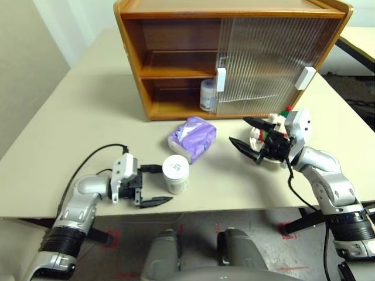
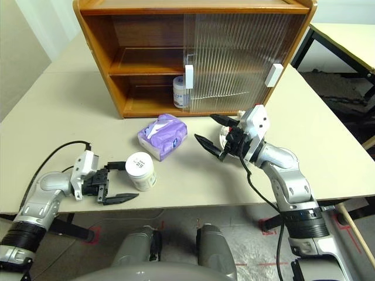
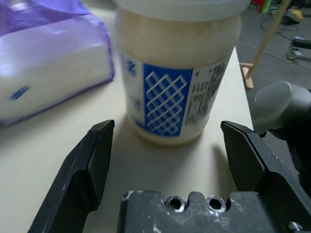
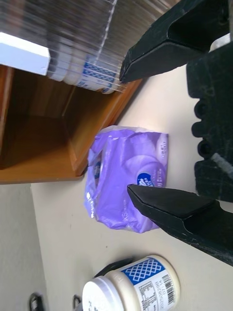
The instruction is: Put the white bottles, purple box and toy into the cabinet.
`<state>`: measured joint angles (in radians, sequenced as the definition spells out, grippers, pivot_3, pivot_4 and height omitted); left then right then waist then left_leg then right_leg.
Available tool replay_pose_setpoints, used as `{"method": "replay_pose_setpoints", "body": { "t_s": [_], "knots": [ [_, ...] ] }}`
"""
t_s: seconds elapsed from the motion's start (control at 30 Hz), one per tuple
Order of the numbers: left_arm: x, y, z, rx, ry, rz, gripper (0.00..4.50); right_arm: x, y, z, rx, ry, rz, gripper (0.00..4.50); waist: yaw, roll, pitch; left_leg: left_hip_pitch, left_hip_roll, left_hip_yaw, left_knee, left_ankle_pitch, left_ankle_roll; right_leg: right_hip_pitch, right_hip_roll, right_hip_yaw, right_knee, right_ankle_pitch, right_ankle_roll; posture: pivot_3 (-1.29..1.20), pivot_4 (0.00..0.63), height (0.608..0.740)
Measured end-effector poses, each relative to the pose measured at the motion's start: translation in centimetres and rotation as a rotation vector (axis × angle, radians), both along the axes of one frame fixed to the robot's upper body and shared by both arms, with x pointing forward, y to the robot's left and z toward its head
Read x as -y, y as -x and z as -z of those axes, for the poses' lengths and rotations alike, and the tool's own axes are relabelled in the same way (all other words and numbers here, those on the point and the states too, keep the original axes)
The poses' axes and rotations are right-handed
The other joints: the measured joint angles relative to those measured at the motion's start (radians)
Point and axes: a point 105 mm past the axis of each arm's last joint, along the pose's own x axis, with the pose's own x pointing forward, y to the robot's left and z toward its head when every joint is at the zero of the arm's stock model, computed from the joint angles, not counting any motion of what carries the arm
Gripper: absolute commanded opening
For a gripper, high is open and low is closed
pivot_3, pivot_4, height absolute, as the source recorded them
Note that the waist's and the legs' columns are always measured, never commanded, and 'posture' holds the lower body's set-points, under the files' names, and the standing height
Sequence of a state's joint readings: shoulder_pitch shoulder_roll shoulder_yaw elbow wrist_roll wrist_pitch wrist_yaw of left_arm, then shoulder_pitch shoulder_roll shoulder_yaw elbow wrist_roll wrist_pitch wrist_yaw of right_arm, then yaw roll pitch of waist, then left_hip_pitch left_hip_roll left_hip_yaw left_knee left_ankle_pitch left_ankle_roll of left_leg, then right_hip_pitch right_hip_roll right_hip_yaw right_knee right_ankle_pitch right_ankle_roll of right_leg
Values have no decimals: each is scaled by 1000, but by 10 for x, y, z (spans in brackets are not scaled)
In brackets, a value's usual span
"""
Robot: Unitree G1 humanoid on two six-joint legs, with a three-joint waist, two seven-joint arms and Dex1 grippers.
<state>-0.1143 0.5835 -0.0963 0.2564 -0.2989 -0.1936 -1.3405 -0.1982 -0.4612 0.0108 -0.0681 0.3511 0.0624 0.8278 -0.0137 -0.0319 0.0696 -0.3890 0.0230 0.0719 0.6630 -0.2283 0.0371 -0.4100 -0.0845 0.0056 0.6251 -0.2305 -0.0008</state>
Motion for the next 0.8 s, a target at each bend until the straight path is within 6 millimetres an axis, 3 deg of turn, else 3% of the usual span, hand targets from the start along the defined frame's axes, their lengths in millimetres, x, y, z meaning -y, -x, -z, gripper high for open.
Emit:
{"method": "replay_pose_setpoints", "body": {
  "t_s": [0.33,0.43,0.53,0.8],
  "knots": [
    [17,-9,5,41,50,-15,4454,2,3,4,-19,10,4,4500,5,4,-2,1,-2,0,2,0,0,3,-3,0,-1,1,3,-53,31,740],
    [19,-10,6,47,60,-22,3841,2,3,4,-19,12,5,4500,5,7,-4,2,-2,0,2,0,0,3,-4,-1,-2,1,3,-54,29,740],
    [22,-11,7,31,89,-43,2956,2,3,4,-19,13,5,4500,7,11,-6,2,-2,0,2,0,0,3,-4,-2,-4,1,4,-54,29,740],
    [24,-11,9,10,103,-46,2948,2,4,5,-20,14,3,4500,8,17,-10,1,-3,0,1,0,0,3,-5,-3,-6,0,6,-56,27,740]
  ]
}}
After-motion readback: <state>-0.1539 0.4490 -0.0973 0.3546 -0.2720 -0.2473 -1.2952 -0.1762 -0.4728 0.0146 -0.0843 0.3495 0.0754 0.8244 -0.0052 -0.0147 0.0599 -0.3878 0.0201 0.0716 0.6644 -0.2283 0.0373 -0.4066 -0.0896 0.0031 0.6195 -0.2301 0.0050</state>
